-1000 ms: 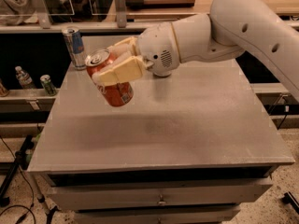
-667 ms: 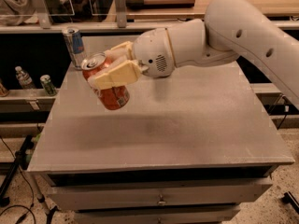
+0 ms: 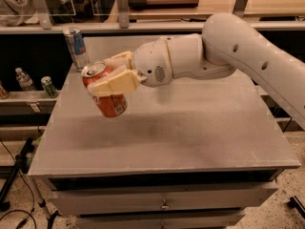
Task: Place coke can upright
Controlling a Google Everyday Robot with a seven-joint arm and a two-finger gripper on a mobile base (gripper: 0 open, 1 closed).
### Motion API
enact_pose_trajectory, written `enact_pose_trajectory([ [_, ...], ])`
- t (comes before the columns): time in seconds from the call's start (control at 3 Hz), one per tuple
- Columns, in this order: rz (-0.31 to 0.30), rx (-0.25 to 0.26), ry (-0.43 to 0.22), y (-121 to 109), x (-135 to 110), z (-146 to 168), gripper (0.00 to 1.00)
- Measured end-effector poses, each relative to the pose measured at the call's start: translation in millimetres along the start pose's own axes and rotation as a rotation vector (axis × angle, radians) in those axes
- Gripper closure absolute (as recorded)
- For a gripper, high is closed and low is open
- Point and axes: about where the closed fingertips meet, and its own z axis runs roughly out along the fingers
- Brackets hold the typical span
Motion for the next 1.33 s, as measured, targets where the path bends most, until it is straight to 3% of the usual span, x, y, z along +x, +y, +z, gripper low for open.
enact_pose_trajectory([
  [1.33, -0.004, 0.037, -0.109, -11, 31, 14, 1.0],
])
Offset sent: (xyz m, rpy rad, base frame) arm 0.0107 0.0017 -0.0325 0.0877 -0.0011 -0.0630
